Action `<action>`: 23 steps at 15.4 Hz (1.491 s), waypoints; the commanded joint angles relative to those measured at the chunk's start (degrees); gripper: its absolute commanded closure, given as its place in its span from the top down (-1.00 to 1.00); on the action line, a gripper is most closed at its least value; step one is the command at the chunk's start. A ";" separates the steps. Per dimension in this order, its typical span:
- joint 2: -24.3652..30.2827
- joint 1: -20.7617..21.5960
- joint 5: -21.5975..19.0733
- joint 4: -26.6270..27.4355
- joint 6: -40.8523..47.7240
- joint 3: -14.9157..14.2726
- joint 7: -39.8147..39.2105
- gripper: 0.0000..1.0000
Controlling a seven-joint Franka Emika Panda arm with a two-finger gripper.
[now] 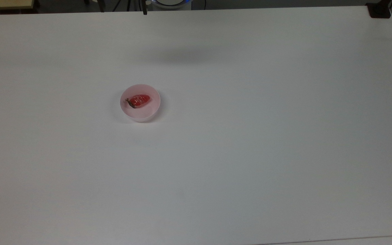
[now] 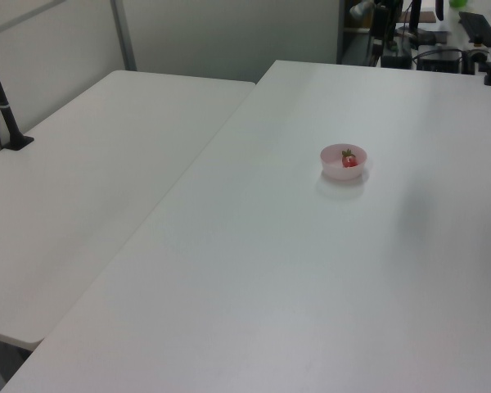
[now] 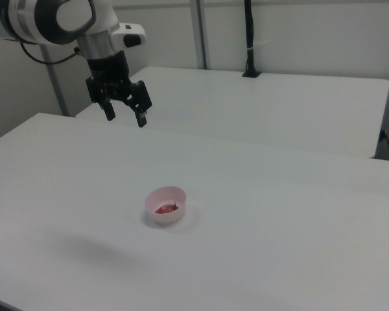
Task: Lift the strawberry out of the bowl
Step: 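Move the gripper toward the pink bowl with the strawberry, then lower the open gripper into the pink bowl around the strawberry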
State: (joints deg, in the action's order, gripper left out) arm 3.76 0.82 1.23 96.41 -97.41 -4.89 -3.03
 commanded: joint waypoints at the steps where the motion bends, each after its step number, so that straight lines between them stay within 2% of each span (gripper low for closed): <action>1: -2.69 -1.08 0.62 0.62 -0.49 -0.20 -9.24 1.00; 2: -3.75 -1.61 0.70 0.62 -1.46 -0.29 -10.67 1.00; 4: -5.34 -1.87 3.15 1.06 -2.17 -0.20 -6.50 1.00; 6: -6.31 -2.83 3.43 4.20 -4.52 -0.20 3.32 1.00; 9: -7.01 -3.37 3.69 11.06 -14.00 -0.20 22.57 1.00; 12: -11.91 -4.86 2.91 12.58 -20.88 -0.12 32.35 0.96; 13: -13.42 -4.95 2.73 12.31 -22.11 -0.12 34.64 0.79; 14: -14.56 -5.04 2.12 12.40 -24.64 -0.12 37.45 0.50; 15: -15.62 -5.21 1.33 12.40 -27.37 -0.12 40.61 0.08; 16: -16.67 -5.13 1.23 12.40 -28.87 -0.03 42.65 -0.16; 17: -17.47 -4.95 1.23 12.31 -29.15 0.23 43.27 -0.23; 18: -17.82 -4.78 1.06 12.31 -29.15 0.32 43.37 -0.21; 20: -18.35 -4.51 0.88 12.40 -29.15 1.02 43.46 -0.02; 23: -20.19 -4.69 0.88 12.66 -29.24 2.69 45.29 -0.01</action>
State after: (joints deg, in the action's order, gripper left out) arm -15.33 -4.11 3.12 108.64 -125.88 -3.13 39.70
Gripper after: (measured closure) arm 0.507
